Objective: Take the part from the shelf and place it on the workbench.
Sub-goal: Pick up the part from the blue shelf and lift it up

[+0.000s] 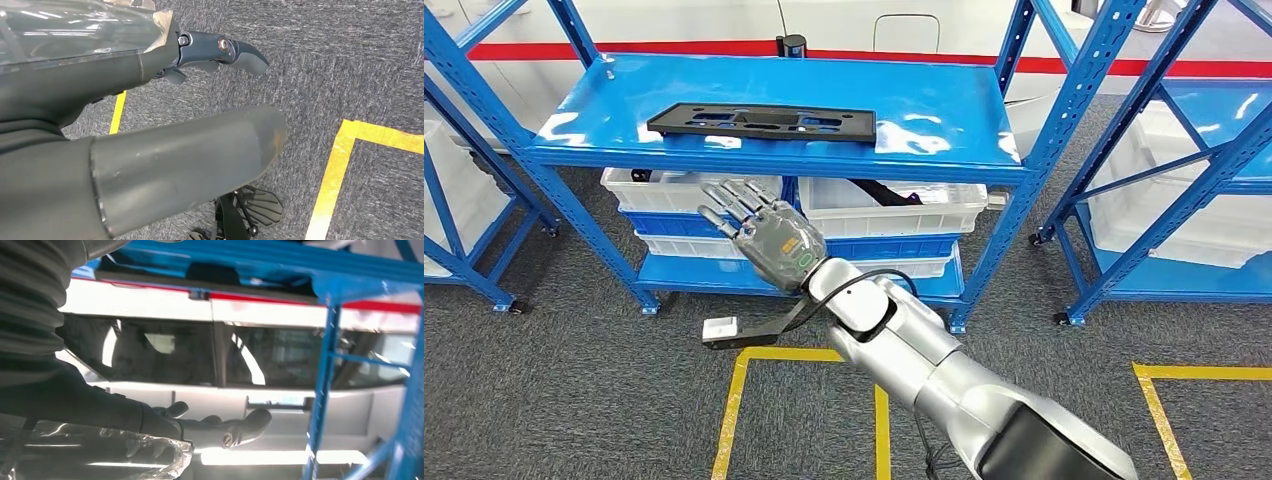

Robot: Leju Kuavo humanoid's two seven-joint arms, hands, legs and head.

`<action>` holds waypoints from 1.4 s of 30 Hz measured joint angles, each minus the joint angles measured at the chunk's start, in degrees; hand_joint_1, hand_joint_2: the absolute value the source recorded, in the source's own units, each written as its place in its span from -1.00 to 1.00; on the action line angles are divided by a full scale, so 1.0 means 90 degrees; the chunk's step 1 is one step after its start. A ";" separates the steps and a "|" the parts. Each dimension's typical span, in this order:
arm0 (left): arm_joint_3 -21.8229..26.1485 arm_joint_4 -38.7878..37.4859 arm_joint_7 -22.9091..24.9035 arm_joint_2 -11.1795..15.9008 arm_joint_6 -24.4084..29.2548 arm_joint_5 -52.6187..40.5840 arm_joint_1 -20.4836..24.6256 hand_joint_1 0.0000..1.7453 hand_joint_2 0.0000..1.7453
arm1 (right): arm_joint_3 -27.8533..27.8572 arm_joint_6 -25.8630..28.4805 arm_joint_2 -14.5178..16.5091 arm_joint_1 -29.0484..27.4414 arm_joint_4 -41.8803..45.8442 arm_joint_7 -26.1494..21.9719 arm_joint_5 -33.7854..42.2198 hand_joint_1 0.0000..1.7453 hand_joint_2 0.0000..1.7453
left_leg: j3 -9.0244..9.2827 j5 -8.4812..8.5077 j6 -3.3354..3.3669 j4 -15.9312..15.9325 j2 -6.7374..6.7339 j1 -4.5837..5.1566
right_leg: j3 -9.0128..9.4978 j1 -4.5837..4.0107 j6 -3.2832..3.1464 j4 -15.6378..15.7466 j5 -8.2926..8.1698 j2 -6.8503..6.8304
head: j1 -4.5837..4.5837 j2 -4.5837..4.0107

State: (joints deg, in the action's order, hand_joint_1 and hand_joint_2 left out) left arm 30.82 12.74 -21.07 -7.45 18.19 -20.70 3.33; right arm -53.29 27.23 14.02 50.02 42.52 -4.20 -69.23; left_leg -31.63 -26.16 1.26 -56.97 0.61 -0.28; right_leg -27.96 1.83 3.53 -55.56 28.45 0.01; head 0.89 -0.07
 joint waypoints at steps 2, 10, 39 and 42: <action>0.0002 -0.0001 0.0001 0.0000 0.0000 -0.0007 -0.0003 -1.00 -1.00 | 0.0014 0.0001 0.0033 0.0032 -0.0149 -0.0009 0.0064 -1.00 1.00 | 0.0000 0.0000 0.0000 0.0000 -0.0001 0.0002 | -0.0001 0.0001 0.0001 0.0000 -0.0001 0.0000 | 0.0001 0.0000; 0.0010 -0.0035 0.0190 0.0008 -0.0012 -0.0123 -0.0001 -1.00 -1.00 | 0.0128 -0.0165 0.0178 0.0198 -0.1077 0.0075 0.0387 -1.00 1.00 | -0.0001 0.0000 0.0000 0.0000 0.0000 0.0002 | -0.0003 0.0000 0.0002 0.0000 -0.0002 0.0000 | 0.0002 0.0000; 0.0154 -0.0051 0.0300 0.0022 -0.0044 -0.0407 -0.0001 -1.00 -1.00 | 0.1178 0.0383 -0.0157 0.0381 -0.2194 0.0528 0.0455 -1.00 1.00 | -0.0001 0.0000 0.0001 -0.0002 -0.0002 0.0003 | -0.0005 0.0001 0.0004 0.0000 -0.0003 0.0000 | 0.0002 0.0000; 0.0164 -0.0051 0.0328 0.0022 -0.0056 -0.0438 0.0001 -1.00 -1.00 | 0.1264 0.0384 -0.0193 0.0381 -0.2193 0.0532 0.0396 -1.00 1.00 | -0.0001 0.0000 0.0001 -0.0002 -0.0003 0.0003 | -0.0005 0.0001 0.0004 0.0000 -0.0003 0.0000 | 0.0002 0.0000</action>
State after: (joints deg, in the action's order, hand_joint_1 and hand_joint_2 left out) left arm 32.29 12.28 -18.11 -7.26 17.68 -24.64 3.33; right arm -41.91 30.69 12.28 53.45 22.77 0.60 -65.66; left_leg -31.65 -26.16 1.27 -56.99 0.59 -0.25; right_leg -28.00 1.83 3.56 -55.56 28.42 0.01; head 0.90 -0.07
